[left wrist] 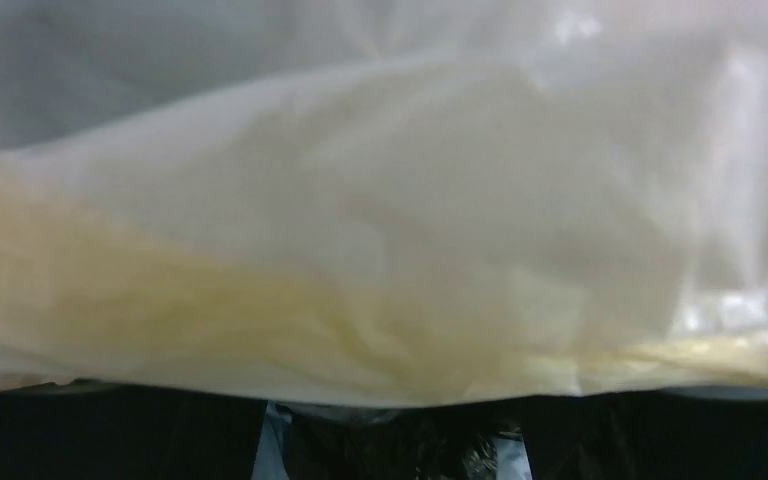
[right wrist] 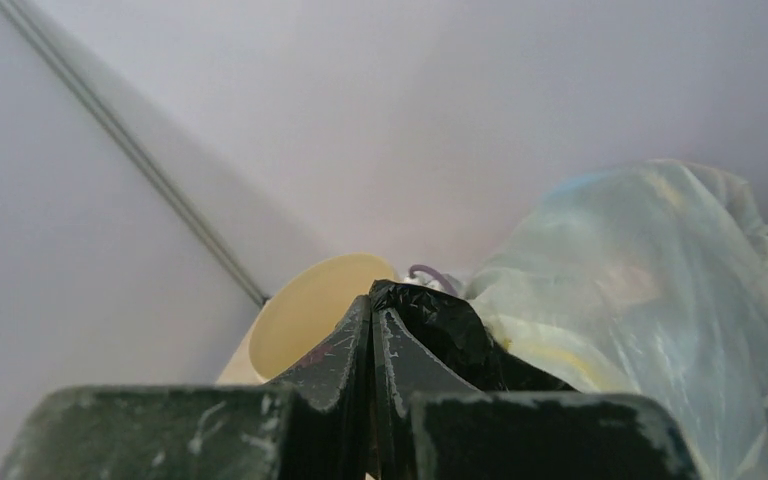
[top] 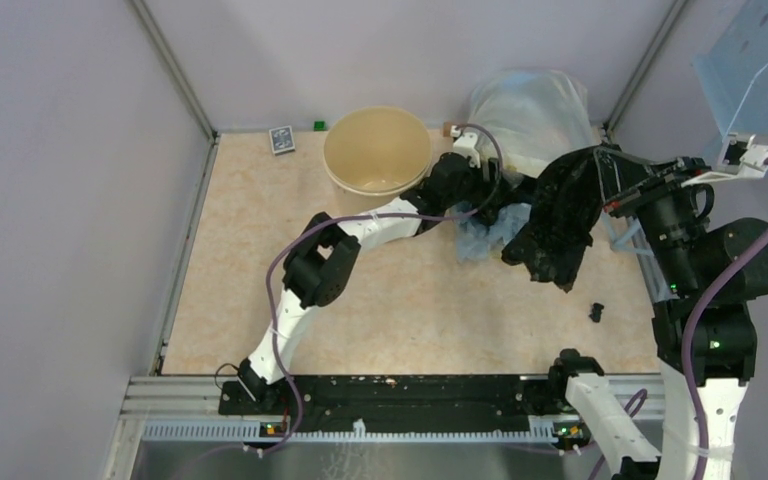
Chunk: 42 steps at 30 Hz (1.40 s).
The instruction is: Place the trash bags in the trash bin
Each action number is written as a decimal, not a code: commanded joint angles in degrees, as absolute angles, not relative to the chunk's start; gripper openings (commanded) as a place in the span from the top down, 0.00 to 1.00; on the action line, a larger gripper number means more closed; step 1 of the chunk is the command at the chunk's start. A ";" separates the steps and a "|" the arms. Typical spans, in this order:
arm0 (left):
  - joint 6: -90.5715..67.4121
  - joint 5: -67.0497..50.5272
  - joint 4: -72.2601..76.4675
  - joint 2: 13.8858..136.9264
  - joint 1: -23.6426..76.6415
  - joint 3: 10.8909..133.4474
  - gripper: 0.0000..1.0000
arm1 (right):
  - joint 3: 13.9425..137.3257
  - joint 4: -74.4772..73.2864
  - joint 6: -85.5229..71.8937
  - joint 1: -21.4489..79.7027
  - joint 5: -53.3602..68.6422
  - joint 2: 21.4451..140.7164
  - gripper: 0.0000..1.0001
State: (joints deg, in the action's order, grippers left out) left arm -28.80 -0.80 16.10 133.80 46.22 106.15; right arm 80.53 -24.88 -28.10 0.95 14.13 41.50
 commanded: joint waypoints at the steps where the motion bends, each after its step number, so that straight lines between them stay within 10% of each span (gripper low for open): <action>1: -29.75 -5.63 14.95 122.50 46.90 101.85 0.16 | 76.81 -22.88 -27.66 0.59 4.27 37.29 1.00; 28: -25.21 -8.09 -5.16 67.75 49.21 58.50 0.01 | 64.27 -7.64 -41.12 1.30 40.17 43.13 1.00; 42: -20.63 6.68 -1.58 60.25 56.51 49.37 0.01 | 58.91 -14.15 -31.50 31.35 19.19 50.99 1.00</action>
State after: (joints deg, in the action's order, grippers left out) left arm -24.32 -3.75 -3.57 60.97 54.26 49.87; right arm 59.57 -13.52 -34.89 24.71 27.57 50.04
